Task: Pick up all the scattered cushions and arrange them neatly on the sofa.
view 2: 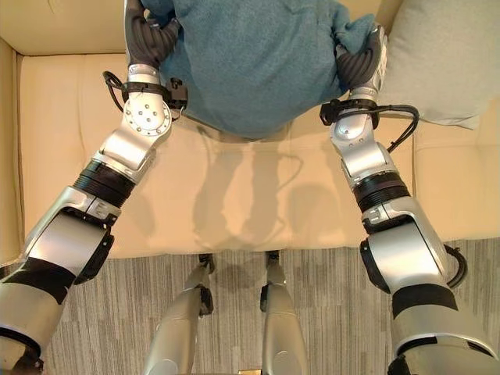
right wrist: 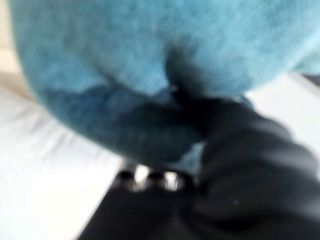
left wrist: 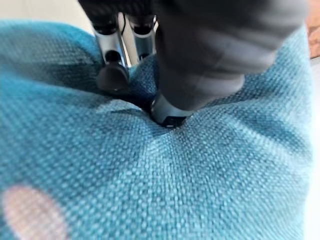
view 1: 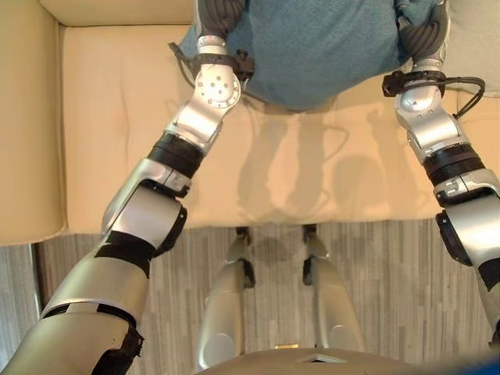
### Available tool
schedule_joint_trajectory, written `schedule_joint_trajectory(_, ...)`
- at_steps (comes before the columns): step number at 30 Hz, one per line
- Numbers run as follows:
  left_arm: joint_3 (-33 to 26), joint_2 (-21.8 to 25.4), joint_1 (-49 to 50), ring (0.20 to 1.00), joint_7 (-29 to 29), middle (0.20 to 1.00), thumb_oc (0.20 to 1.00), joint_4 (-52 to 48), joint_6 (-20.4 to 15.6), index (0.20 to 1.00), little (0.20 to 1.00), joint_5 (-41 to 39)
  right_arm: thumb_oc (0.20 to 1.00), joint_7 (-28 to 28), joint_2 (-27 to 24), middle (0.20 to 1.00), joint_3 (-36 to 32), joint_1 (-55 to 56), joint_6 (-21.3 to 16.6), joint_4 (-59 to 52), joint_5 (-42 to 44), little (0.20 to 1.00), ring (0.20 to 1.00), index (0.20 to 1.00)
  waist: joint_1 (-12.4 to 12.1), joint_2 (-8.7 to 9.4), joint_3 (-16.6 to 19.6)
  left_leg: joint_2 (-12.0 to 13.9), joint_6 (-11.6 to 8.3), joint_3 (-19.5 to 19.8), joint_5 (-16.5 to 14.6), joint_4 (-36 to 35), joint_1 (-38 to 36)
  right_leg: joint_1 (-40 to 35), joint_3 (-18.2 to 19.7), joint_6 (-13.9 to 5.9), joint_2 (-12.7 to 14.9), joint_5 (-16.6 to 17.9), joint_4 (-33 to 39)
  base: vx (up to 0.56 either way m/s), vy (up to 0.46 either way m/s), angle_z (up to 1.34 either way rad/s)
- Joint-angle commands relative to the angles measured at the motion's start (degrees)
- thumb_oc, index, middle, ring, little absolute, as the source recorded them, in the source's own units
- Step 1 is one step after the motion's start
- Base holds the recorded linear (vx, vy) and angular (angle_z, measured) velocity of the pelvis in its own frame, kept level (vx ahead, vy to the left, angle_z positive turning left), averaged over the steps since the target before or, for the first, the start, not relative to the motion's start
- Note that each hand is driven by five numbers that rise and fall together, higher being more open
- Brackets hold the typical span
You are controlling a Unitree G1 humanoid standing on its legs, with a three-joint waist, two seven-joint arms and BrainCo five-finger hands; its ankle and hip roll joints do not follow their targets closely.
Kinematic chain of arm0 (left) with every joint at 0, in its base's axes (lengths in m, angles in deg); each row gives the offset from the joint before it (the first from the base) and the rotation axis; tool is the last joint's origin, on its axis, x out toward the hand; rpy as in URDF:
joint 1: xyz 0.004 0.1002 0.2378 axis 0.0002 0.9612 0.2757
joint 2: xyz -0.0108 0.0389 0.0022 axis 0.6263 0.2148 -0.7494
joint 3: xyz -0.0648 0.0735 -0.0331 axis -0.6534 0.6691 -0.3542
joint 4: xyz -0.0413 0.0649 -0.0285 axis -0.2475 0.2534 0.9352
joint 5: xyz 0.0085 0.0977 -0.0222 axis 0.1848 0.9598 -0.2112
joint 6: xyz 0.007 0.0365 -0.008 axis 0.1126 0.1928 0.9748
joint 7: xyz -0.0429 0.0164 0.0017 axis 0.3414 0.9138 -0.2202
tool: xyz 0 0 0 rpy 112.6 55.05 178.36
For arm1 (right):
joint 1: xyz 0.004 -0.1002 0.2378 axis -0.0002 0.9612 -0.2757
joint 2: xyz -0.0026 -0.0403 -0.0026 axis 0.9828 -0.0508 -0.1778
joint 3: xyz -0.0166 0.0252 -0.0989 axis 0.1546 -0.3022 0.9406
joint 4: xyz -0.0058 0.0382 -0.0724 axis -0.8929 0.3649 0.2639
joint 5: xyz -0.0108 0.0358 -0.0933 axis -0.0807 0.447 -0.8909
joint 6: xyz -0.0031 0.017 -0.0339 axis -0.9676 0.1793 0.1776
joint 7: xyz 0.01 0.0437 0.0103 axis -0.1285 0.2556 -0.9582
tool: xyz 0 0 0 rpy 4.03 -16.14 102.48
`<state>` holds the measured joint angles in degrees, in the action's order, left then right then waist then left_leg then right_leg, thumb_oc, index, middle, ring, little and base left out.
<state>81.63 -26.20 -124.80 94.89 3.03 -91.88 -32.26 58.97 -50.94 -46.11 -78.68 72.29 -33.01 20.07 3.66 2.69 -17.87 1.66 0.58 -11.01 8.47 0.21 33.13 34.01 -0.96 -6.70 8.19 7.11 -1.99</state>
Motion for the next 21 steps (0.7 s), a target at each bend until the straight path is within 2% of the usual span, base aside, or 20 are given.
schedule_joint_trajectory(1, 4.24, -3.59, -7.66, 0.200, -0.92, 0.200, 0.200, 2.07, -1.14, 0.200, 0.200, 3.97, 0.200, 0.18, -2.45, 0.200, 5.09, -9.44, -1.10, -0.09, -4.98, 0.200, 0.200, 0.200, 0.15, -2.31, 1.05, -2.34, -3.38, 5.50, -5.79, -0.87, 0.16, 1.92, 0.44, -1.53, -1.98, -3.26, -1.69, 0.04, 0.001, 0.05)
schedule_joint_trajectory(5, 4.77, -3.26, -10.45, 0.200, 0.67, 0.200, 0.200, 4.63, -0.46, 0.200, 0.200, 4.26, 0.200, 2.65, -3.32, 0.200, 9.71, -14.49, 1.65, 2.59, -10.93, 0.200, 0.200, 0.200, -0.26, -2.68, 1.69, -2.43, -3.77, 5.73, -5.01, -2.70, -0.27, 1.99, -0.61, -1.71, -2.03, -2.53, -0.08, 0.02, -0.006, 0.16)
schedule_joint_trajectory(14, 3.31, -5.84, -11.25, 0.200, 3.52, 0.200, 0.200, 9.65, 2.11, 0.200, 0.200, 3.35, 0.200, 5.50, -2.36, 0.200, 14.39, -20.72, 7.04, 6.60, -17.70, 0.200, 0.200, 0.200, -0.93, -0.22, 1.86, -2.78, -3.35, 6.32, -7.77, 2.80, 2.10, 1.23, -0.55, -1.81, -1.17, -1.96, 0.45, 0.00, 0.001, 0.02)
schedule_joint_trajectory(21, 2.92, -5.86, -14.27, 0.200, 5.29, 0.200, 0.200, 13.16, 3.87, 0.200, 0.200, 3.91, 0.200, 7.33, -1.90, 0.200, 16.00, -23.93, 10.11, 10.64, -20.57, 0.200, 0.200, 0.200, -1.42, 0.40, 1.56, -3.02, -3.32, 6.61, -7.98, 3.55, 3.15, 0.92, -1.27, -2.14, -0.87, -1.81, 0.95, 0.01, 0.010, 0.07)
